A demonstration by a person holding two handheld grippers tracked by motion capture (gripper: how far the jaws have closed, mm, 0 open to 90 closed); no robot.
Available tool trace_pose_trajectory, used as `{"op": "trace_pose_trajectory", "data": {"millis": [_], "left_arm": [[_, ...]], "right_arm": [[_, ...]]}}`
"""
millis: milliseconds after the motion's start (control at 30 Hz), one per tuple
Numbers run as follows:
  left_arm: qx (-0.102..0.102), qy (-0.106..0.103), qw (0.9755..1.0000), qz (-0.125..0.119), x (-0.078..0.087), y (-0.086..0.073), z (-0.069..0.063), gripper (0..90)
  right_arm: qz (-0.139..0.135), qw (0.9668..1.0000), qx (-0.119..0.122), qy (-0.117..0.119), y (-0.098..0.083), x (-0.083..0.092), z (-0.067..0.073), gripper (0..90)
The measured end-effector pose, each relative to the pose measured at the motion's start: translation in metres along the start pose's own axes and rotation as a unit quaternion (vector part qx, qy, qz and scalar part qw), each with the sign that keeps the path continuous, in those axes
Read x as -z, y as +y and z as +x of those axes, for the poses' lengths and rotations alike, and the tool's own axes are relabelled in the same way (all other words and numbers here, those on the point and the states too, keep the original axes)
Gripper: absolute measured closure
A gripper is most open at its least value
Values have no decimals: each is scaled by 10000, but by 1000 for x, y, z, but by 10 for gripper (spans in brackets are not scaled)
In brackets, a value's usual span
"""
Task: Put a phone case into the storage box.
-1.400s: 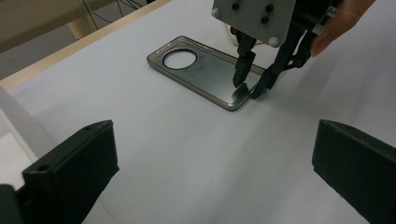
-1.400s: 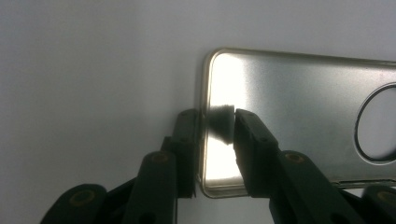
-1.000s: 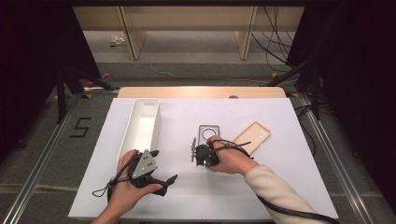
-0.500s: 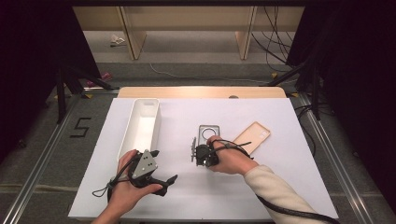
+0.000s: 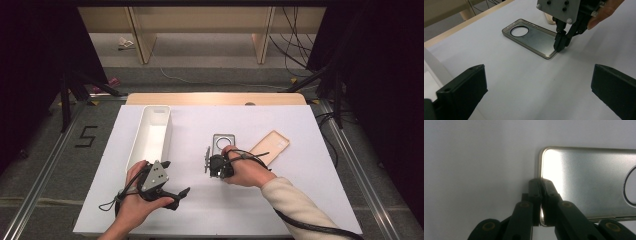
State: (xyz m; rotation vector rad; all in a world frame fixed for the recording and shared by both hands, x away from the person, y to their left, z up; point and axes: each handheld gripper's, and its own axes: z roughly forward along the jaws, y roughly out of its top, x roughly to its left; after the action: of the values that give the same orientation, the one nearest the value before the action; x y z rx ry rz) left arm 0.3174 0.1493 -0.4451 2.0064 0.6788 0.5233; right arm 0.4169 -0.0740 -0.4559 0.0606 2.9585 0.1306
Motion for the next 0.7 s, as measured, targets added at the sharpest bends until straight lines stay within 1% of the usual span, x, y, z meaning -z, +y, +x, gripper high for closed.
{"op": "trace_pose_trajectory", "data": {"millis": [67,267,367,467,500,633,667,700], "left_arm": [[-5,3,10000,3,0,0,0,0],[-4,6,10000,5,0,0,0,0],[-4,5,10000,5,0,0,0,0],[-10,10,10000,10,0,0,0,0],[-10,10,10000,10,0,0,0,0],[-20,21,10000,23,0,0,0,0],[-18,23,10000,22,1,0,0,0],[-18,27,10000,23,1,0,1,0]], "right_arm": [[-23,10000,27,-36,0,0,0,875],[-33,10000,-2,-57,0,0,1,882],[-133,9998,70,-126,-1,0,1,886],[-135,9998,78,-117,-1,3,2,888],[-159,9997,121,-136,-2,3,2,888],[-207,9996,103,-168,-4,5,2,889],[-328,9993,90,-133,-5,7,3,889],[-328,9993,90,-133,-5,7,3,889]]}}
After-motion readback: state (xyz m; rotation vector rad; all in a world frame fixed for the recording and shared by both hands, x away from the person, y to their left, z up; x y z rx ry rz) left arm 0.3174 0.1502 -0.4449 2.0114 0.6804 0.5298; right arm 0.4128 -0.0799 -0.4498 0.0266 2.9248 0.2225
